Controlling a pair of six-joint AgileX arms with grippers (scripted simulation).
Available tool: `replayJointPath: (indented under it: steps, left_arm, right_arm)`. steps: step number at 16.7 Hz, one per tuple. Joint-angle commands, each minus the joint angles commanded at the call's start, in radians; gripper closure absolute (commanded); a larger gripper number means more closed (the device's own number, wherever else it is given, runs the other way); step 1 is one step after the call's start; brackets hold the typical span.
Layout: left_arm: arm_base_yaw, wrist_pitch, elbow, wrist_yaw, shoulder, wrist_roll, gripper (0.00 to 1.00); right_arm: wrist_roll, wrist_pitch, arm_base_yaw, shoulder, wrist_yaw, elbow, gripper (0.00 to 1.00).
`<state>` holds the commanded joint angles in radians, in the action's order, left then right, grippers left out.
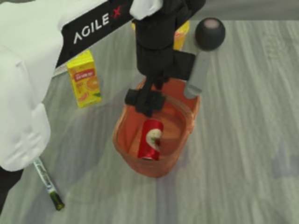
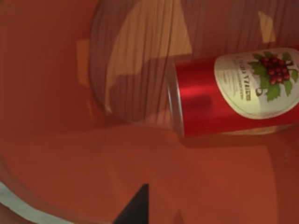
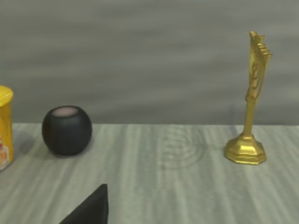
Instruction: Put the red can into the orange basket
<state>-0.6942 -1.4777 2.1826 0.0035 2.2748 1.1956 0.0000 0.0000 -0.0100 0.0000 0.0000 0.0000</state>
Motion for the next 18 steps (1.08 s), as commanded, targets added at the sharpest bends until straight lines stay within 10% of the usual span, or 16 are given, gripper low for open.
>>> replayJointPath:
  steps: [7, 18]
  left_arm:
    - [0.000, 0.000, 0.000, 0.000, 0.000, 0.000, 0.98]
    - [0.000, 0.000, 0.000, 0.000, 0.000, 0.000, 1.00]
  right_arm:
    - [0.000, 0.000, 0.000, 0.000, 0.000, 0.000, 0.00]
    - [0.000, 0.000, 0.000, 0.000, 0.000, 0.000, 0.00]
